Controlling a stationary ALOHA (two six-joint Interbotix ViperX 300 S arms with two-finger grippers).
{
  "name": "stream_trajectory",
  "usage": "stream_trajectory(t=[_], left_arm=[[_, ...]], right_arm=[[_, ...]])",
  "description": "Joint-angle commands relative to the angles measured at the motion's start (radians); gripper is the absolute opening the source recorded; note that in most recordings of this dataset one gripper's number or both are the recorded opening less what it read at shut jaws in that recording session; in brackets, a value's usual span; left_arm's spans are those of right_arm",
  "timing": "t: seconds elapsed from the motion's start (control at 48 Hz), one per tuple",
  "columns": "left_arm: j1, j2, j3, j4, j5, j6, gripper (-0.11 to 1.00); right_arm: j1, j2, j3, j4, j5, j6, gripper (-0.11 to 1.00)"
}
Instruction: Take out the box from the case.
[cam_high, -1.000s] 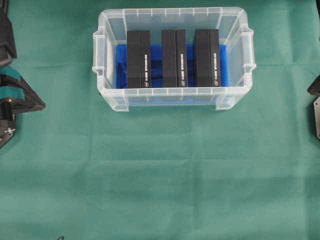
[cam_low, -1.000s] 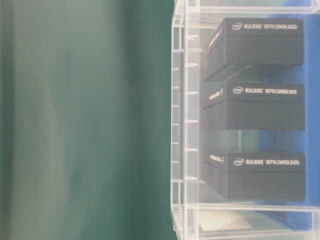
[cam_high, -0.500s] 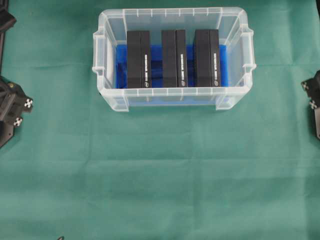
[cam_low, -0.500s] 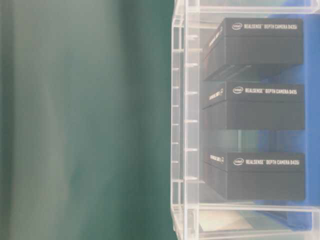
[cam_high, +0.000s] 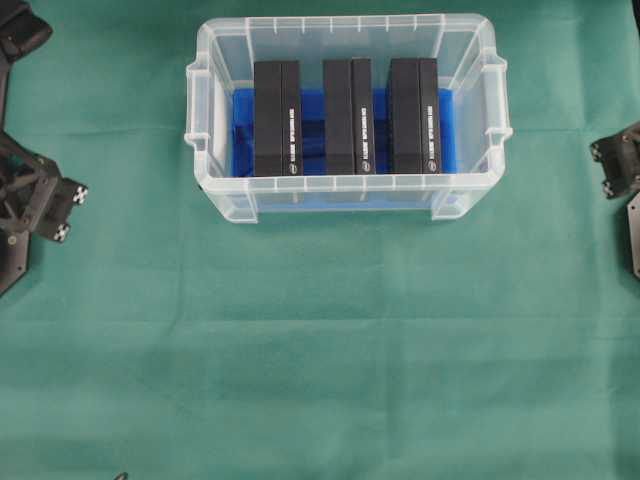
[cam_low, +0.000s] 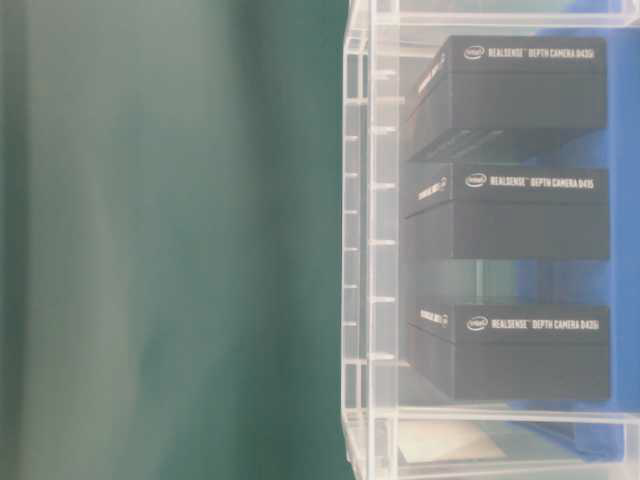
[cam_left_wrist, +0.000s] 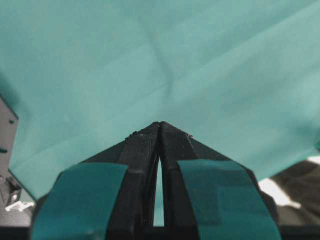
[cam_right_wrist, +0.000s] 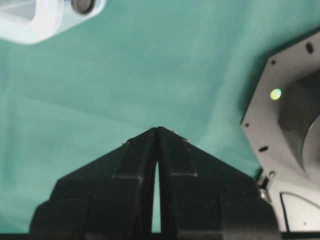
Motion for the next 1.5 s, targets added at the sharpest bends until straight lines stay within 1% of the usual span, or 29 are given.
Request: stream_trajectory(t=[0.0, 0.062, 0.167, 0.333, 0.417, 0.542, 0.604, 0.729, 0.896, 0.979, 1.062, 1.146, 1.208, 1.25, 1.312, 1.354, 1.417, 1.479], left_arm=[[0.043, -0.011, -0.025, 0.006, 0.000, 0.005, 0.01], [0.080, -0.012, -0.023, 0.006, 0.000, 0.012, 0.01], [0.150, -0.012, -0.023, 0.006, 0.002, 0.025, 0.01], [0.259, -0.011, -0.028, 0.006, 0.000, 0.126, 0.02], [0.318, -0.012, -0.028, 0.005, 0.000, 0.153, 0.04], [0.385, -0.012, -0.029, 0.003, -0.002, 0.184, 0.07], [0.411, -0.011, -0.031, 0.002, -0.002, 0.210, 0.08], [0.434, -0.003, -0.038, -0.003, -0.003, 0.245, 0.10], [0.439, 0.015, -0.048, -0.021, -0.005, 0.255, 0.10], [0.439, 0.018, -0.049, -0.026, -0.005, 0.255, 0.13], [0.439, 0.017, -0.049, -0.026, -0.003, 0.255, 0.20], [0.439, 0.017, -0.049, -0.025, 0.000, 0.253, 0.34], [0.439, 0.017, -0.046, -0.025, 0.000, 0.253, 0.49], [0.439, 0.017, -0.044, -0.025, 0.000, 0.252, 0.63], [0.439, 0.017, -0.044, -0.025, 0.002, 0.252, 0.80], [0.439, 0.017, -0.044, -0.025, 0.000, 0.249, 0.88], [0.439, 0.017, -0.044, -0.026, 0.000, 0.245, 0.92], [0.439, 0.018, -0.046, -0.025, 0.000, 0.242, 0.92]], right_arm=[[-0.023, 0.005, -0.025, -0.021, 0.002, -0.005, 0.01], [-0.048, 0.005, -0.025, -0.038, 0.002, -0.020, 0.01], [-0.114, 0.005, -0.025, -0.046, 0.002, -0.080, 0.01], [-0.238, 0.011, -0.025, -0.046, -0.002, -0.201, 0.01], [-0.305, 0.015, -0.025, -0.044, -0.015, -0.258, 0.01], [-0.377, 0.025, -0.025, -0.043, -0.043, -0.327, 0.01], [-0.399, 0.031, -0.025, -0.043, -0.046, -0.348, 0.01], [-0.425, 0.040, -0.025, -0.041, -0.048, -0.376, 0.01], [-0.426, 0.048, -0.023, -0.028, -0.049, -0.377, 0.01], [-0.426, 0.048, -0.021, -0.017, -0.058, -0.377, 0.01], [-0.426, 0.048, -0.018, -0.015, -0.067, -0.376, 0.01], [-0.426, 0.048, -0.011, -0.015, -0.083, -0.373, 0.01], [-0.426, 0.048, -0.005, -0.014, -0.095, -0.373, 0.01], [-0.426, 0.048, 0.000, -0.015, -0.104, -0.373, 0.01], [-0.426, 0.048, 0.003, -0.014, -0.114, -0.373, 0.01], [-0.426, 0.048, 0.003, -0.015, -0.118, -0.370, 0.02], [-0.426, 0.048, 0.003, -0.018, -0.118, -0.365, 0.12], [-0.426, 0.048, 0.005, -0.023, -0.115, -0.356, 0.27]])
